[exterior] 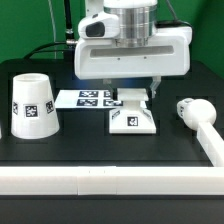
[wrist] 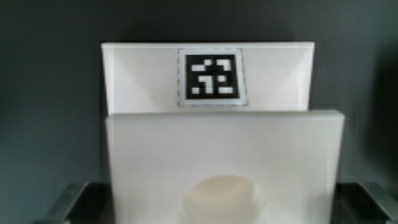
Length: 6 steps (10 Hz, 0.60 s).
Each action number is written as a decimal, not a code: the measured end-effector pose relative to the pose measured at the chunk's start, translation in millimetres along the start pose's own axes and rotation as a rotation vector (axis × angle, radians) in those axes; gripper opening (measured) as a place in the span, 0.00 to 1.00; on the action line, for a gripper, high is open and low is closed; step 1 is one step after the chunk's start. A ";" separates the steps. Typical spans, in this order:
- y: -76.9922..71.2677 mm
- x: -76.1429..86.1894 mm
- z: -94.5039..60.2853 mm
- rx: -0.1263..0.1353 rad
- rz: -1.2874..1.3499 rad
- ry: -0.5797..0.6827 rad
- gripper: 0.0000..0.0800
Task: Assemble lamp
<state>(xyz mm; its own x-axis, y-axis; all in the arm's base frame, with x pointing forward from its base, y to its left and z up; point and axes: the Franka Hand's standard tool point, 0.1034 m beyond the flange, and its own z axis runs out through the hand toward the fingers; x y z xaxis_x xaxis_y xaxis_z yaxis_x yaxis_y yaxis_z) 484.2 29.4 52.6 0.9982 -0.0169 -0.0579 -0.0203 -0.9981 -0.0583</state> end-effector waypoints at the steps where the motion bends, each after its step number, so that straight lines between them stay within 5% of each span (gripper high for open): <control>1: -3.2 13.5 1.5 0.004 -0.012 0.002 0.67; 6: -31.8 77.4 -0.3 0.020 -0.047 0.048 0.67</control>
Offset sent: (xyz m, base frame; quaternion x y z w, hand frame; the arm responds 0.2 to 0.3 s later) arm 0.0548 0.0240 -0.0102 -0.0058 -0.0229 -0.0100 0.9997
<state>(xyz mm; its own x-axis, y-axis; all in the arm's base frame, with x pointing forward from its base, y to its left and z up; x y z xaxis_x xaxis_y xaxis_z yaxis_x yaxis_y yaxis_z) 562.1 59.8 50.2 0.9996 0.0267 -0.0064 0.0261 -0.9965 -0.0799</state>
